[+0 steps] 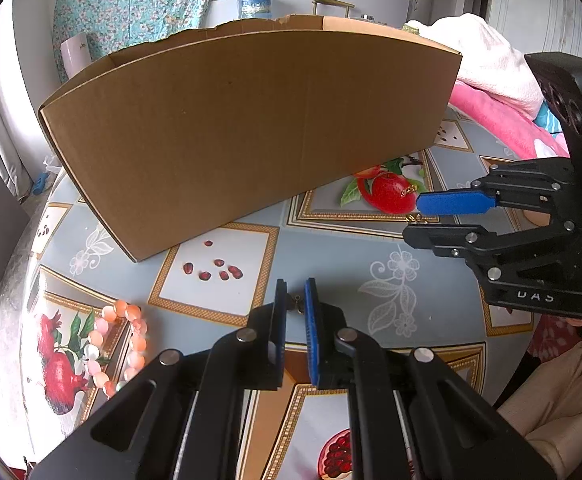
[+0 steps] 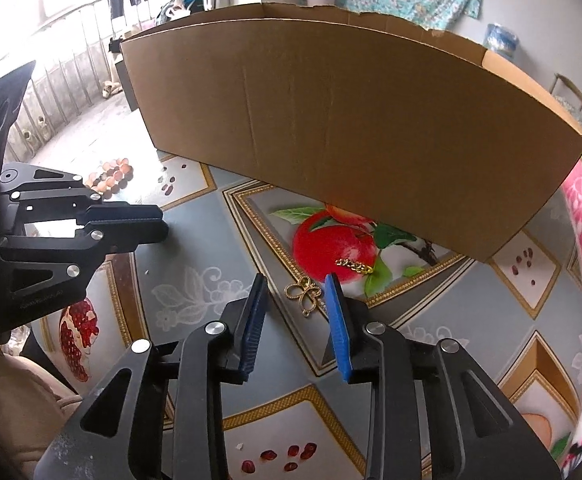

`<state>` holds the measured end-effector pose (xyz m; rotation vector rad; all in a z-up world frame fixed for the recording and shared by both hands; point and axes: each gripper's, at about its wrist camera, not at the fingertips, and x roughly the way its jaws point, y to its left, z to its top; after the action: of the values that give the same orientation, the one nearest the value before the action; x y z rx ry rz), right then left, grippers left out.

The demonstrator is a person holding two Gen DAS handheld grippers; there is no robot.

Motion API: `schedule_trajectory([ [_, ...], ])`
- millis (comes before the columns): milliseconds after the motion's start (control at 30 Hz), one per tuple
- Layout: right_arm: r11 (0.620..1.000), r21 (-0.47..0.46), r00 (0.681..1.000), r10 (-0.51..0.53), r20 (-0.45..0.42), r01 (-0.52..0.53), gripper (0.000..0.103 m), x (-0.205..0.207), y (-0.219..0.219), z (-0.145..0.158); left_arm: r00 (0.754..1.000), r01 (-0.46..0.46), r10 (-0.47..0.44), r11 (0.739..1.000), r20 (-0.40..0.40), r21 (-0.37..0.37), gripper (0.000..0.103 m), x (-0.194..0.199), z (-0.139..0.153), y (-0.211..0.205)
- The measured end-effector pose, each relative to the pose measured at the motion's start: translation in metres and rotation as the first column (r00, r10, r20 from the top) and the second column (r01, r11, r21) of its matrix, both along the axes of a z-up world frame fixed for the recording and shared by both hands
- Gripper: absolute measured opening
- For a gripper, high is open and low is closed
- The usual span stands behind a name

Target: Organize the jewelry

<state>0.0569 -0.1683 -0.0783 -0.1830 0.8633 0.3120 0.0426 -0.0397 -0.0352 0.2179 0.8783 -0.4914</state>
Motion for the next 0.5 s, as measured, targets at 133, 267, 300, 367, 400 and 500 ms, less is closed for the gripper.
schedule_trajectory([
  [133,1.000,0.003,1.000,0.014,0.005,-0.014,0.025,0.0044,0.0023,0.0002,1.000,-0.001,0.001,1.000,0.001,0.000,0.009,-0.0001,-0.0001,-0.0005],
  [267,1.000,0.004,1.000,0.020,0.007,-0.020,0.014,0.0047,0.0048,-0.0004,1.000,-0.001,0.001,1.000,0.001,-0.001,0.009,-0.0004,-0.0004,-0.0003],
  [300,1.000,0.011,1.000,0.019,0.007,-0.019,0.014,0.0052,0.0041,-0.0004,1.000,-0.001,0.001,1.000,0.001,-0.001,0.009,-0.0005,-0.0005,-0.0003],
  [367,1.000,0.024,1.000,0.014,0.007,-0.014,0.014,0.0039,0.0021,-0.0006,1.000,-0.001,0.001,1.000,0.001,-0.001,0.009,-0.0006,-0.0006,-0.0002],
  [400,0.999,0.029,1.000,0.013,0.009,-0.014,0.014,0.0041,0.0017,-0.0005,1.000,-0.001,0.001,1.000,0.002,-0.001,0.009,-0.0005,-0.0006,-0.0002],
  [500,0.999,0.037,1.000,0.011,0.011,-0.012,0.014,0.0035,0.0012,-0.0010,1.000,-0.001,0.001,1.000,0.000,-0.007,0.009,-0.0003,-0.0004,0.0002],
])
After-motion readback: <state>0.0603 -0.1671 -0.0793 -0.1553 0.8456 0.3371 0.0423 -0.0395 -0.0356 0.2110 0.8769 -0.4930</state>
